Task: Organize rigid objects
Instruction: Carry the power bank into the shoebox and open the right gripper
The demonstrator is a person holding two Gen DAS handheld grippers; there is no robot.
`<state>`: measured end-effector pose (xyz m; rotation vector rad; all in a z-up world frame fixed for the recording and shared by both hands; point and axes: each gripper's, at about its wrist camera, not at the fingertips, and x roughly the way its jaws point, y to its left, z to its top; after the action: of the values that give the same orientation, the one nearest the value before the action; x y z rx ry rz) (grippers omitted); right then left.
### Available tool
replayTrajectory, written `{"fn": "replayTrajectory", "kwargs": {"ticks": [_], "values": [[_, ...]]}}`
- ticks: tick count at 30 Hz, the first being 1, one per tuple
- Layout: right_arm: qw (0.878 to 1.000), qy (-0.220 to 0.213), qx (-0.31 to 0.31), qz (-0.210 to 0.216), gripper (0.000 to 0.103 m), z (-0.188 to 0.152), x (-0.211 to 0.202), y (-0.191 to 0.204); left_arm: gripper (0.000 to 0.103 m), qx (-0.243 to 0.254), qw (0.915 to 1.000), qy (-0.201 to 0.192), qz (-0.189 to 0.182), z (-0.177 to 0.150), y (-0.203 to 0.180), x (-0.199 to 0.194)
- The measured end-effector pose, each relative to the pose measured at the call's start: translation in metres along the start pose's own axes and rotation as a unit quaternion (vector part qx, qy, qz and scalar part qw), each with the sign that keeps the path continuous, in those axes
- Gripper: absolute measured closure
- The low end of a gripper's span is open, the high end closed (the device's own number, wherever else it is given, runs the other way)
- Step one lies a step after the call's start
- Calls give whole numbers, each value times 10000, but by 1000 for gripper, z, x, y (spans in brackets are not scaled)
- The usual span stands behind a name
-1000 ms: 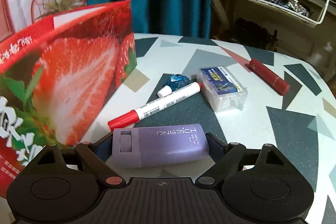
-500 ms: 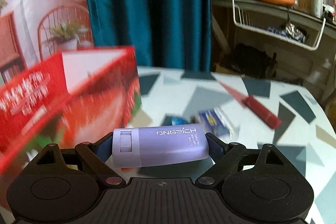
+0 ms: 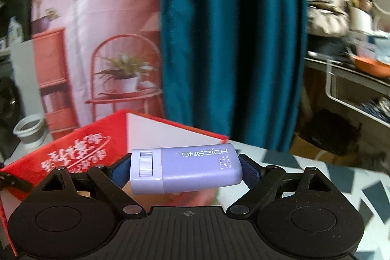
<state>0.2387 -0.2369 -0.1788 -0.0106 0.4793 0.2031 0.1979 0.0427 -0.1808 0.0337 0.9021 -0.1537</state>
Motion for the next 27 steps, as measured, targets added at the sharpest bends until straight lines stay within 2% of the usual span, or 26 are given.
{"fn": "replayTrajectory", "kwargs": {"ticks": [6, 12, 27], "values": [[9965, 229, -745, 304, 16, -1, 19, 28, 93, 5, 10000, -1, 8, 0, -2, 0], [9910, 390, -1259, 246, 16, -11, 27, 45, 93, -8, 10000, 3, -5, 1, -2, 0], [9950, 344, -924, 144, 15, -18, 20, 45, 93, -19, 10000, -12, -21, 0, -1, 1]]}}
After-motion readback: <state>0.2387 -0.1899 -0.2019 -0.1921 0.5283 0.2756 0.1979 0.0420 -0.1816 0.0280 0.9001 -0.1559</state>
